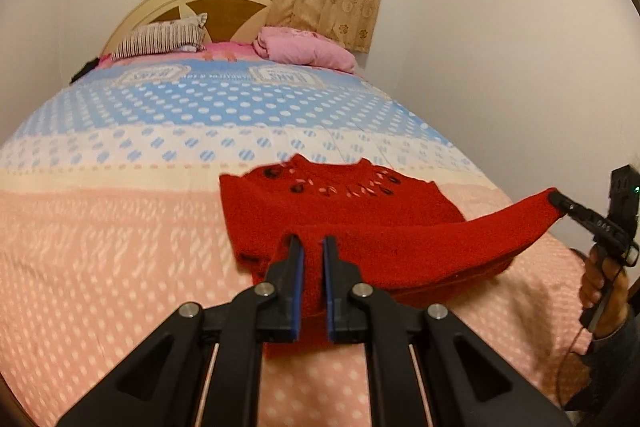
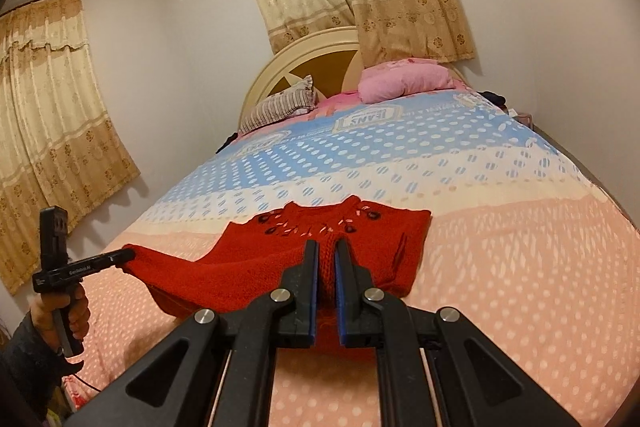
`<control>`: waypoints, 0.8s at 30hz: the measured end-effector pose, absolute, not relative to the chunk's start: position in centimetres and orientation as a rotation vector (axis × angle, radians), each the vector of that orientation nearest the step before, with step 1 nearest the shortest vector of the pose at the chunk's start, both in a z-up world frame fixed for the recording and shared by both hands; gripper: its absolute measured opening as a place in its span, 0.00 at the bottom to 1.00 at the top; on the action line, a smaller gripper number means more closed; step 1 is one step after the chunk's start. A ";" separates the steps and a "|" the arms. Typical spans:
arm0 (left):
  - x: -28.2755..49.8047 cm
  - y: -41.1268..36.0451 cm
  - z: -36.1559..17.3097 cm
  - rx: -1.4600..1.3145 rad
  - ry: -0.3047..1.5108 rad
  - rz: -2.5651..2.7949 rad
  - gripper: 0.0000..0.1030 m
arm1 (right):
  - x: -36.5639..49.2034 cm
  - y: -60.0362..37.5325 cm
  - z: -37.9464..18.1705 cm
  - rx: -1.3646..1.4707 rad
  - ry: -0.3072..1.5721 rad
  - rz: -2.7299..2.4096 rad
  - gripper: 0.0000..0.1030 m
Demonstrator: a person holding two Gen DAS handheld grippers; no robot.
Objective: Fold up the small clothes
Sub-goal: 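Lift the hem with both grippers and fold it onto the collar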
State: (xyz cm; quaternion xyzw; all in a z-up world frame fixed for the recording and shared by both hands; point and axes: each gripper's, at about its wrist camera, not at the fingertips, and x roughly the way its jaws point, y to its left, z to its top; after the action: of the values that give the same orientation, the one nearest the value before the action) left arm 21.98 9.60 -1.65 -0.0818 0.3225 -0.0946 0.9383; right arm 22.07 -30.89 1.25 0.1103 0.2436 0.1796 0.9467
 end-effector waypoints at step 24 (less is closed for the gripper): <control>35.9 10.6 -6.8 -0.124 0.769 -0.080 0.09 | 36.6 -28.7 -3.7 0.181 0.673 0.249 0.06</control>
State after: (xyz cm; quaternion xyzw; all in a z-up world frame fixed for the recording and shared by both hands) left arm 35.88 10.57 -6.77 -0.0605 0.3749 -0.0391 0.9243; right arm 36.56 -28.70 -3.68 0.0887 0.3288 0.1215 0.9323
